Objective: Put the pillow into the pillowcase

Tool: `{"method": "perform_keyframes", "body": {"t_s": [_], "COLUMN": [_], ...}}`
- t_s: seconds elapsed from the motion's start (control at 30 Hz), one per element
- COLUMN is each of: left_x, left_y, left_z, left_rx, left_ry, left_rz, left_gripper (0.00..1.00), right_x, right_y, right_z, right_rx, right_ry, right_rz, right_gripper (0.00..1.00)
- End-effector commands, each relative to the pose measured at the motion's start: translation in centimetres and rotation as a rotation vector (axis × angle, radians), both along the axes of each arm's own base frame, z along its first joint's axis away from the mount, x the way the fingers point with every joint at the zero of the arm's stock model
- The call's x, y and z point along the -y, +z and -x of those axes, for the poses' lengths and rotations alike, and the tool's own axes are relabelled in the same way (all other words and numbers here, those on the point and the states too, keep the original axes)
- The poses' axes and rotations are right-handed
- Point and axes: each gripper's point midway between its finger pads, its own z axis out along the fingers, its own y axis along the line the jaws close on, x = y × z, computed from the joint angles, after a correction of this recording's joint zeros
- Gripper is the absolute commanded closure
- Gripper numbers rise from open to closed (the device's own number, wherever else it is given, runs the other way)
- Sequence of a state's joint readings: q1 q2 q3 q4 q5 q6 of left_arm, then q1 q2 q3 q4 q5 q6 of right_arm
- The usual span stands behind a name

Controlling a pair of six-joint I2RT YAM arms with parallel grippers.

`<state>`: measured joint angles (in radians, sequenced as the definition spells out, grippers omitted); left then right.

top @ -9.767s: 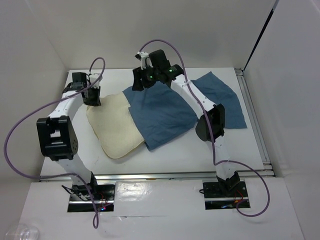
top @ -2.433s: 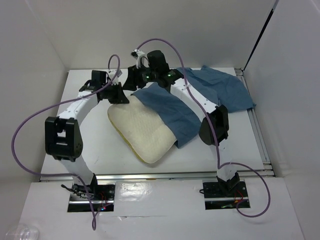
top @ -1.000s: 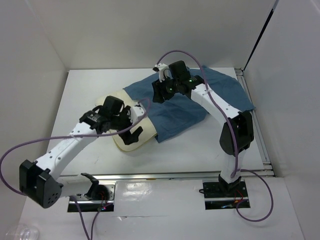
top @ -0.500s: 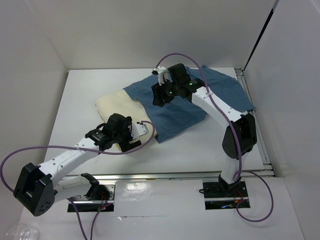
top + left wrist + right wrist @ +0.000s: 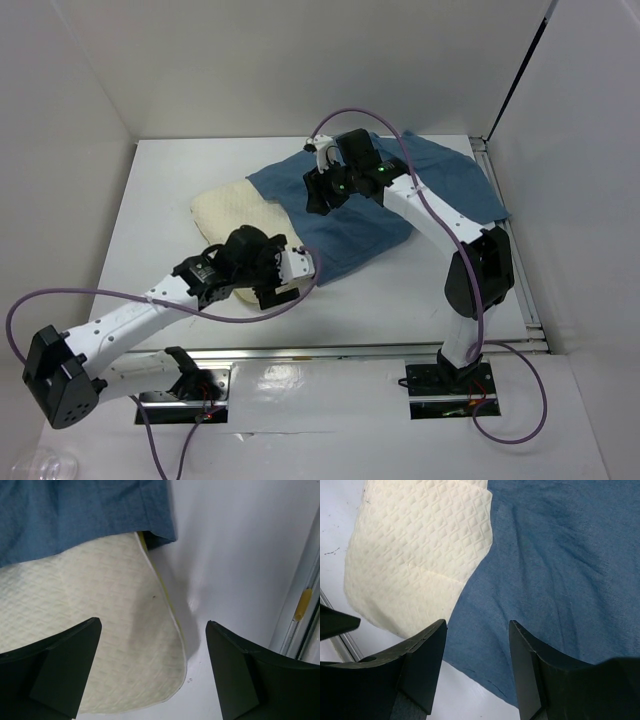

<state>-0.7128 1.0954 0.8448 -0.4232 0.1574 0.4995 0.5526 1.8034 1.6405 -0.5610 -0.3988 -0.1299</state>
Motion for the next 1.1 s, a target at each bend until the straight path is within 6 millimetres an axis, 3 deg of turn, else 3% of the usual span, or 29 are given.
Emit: {"method": "perform_keyframes", "body": {"t_s": [0.0,0.13,0.37,0.57,0.73,0.8,0.83,0.9,0.93,0.97,1.07], "left_x": [-0.3,-0.7,-2.6,-4.2,-3.6,-2.9,-2.7,-2.6,-2.2,-2.1,-0.5], "left_y": [-2.5,-3.8,-5.8,-9.9,-13.6,-14.7,-14.9,-15.4,-14.7,-14.7,-11.6], "left_z": [1.7,1.0,-3.4,-4.2,-4.1,-3.7,-3.7,-3.7,-4.3,-3.9,-5.1], "left_rx": [-0.075,-0.012,0.166,0.266,0.23,0.201,0.189,0.166,0.182,0.159,0.098], "left_ry": [0.003,0.037,0.249,0.311,0.288,0.253,0.243,0.258,0.282,0.262,0.28], "left_rz": [-0.051,-0.071,-0.18,-0.342,-0.421,-0.431,-0.438,-0.444,-0.43,-0.434,-0.294], "left_gripper": [0.0,0.0,0.0,0.0,0.01,0.17,0.49,0.92,1.0,1.0,1.0], "right_x": [-0.5,-0.4,-0.2,-0.2,-0.2,-0.2,-0.1,-0.1,-0.1,0.1,0.3], "right_y": [3.0,3.0,3.1,3.1,3.1,3.1,3.2,3.2,3.2,3.2,3.2], "right_z": [0.2,0.5,0.9,0.9,0.9,0.9,1.1,1.1,1.1,1.4,1.4], "right_rx": [0.085,0.082,0.075,0.075,0.075,0.075,0.075,0.075,0.075,0.075,0.078], "right_ry": [0.021,0.028,0.023,0.023,0.023,0.023,0.023,0.023,0.023,0.023,0.015], "right_rz": [-0.041,-0.046,-0.049,-0.049,-0.049,-0.049,-0.049,-0.049,-0.049,-0.049,-0.044], "right_gripper": [0.39,0.39,0.39,0.39,0.39,0.39,0.39,0.39,0.39,0.39,0.41]}}
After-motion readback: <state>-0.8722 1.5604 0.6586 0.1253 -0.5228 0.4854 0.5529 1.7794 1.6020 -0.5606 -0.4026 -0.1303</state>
